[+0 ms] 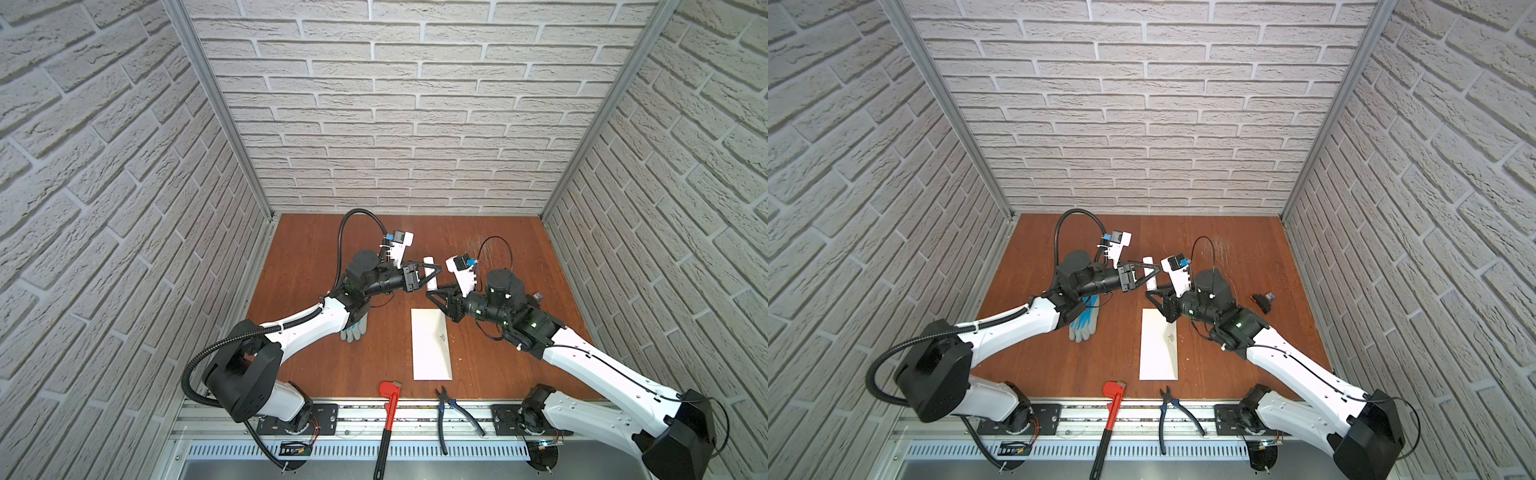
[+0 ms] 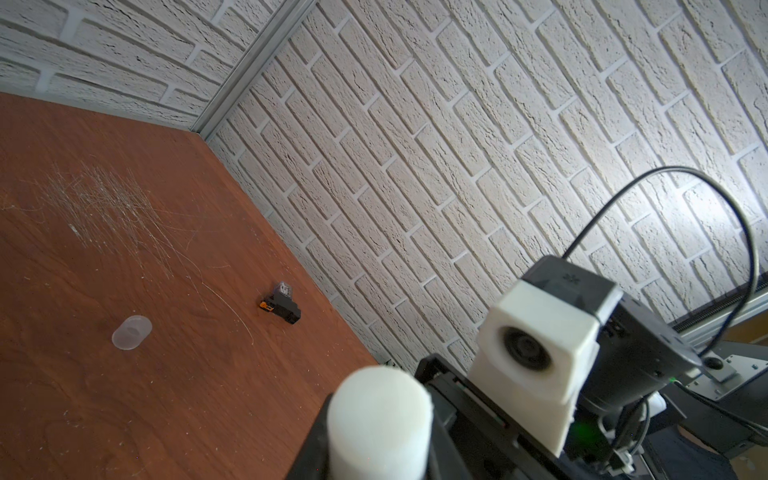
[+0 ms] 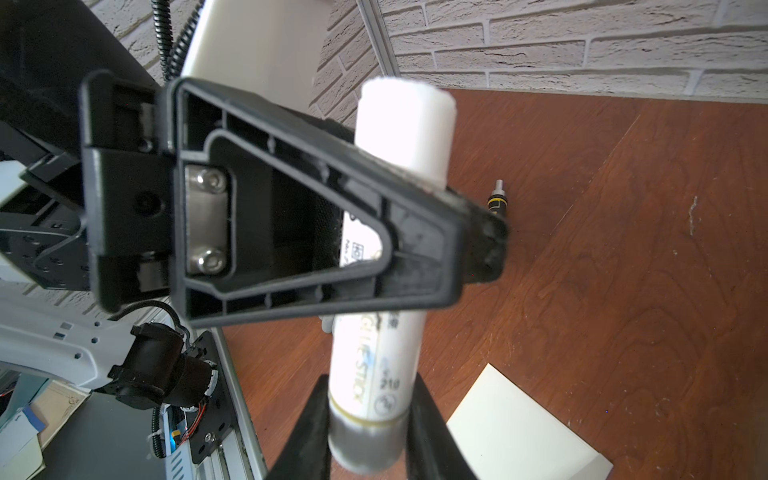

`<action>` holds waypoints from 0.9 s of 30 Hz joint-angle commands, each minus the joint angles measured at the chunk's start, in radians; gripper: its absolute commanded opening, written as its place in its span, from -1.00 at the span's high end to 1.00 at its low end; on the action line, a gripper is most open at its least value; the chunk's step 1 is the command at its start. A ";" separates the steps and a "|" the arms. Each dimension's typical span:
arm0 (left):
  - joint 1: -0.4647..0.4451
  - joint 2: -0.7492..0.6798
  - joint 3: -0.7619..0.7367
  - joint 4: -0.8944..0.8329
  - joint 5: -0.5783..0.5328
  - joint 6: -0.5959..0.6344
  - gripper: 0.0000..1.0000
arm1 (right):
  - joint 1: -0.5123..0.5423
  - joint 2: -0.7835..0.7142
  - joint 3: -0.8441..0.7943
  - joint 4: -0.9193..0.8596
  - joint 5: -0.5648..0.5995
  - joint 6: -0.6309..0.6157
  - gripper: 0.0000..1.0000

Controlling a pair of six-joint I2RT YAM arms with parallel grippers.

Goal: Place the letter into the envelope and seal it
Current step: 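Move the right gripper to the glue stick held up by the left gripper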

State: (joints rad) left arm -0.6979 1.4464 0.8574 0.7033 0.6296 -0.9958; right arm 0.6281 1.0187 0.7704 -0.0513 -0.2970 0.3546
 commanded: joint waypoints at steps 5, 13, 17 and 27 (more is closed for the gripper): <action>-0.027 -0.027 0.038 -0.029 -0.092 0.102 1.00 | 0.005 0.021 0.064 0.134 -0.015 -0.006 0.74; -0.063 -0.089 0.068 -0.156 -0.273 0.254 1.00 | 0.064 0.026 0.120 0.133 0.183 -0.051 0.88; -0.082 -0.100 0.064 -0.133 -0.357 0.309 1.00 | 0.142 0.036 0.165 0.135 0.360 -0.110 0.88; -0.104 -0.065 0.080 -0.055 -0.488 0.322 1.00 | 0.328 0.098 0.230 0.196 0.781 -0.232 0.88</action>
State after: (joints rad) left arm -0.7883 1.3460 0.9173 0.6350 0.2153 -0.7078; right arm 0.8886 1.1187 0.9401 -0.0410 0.3748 0.1783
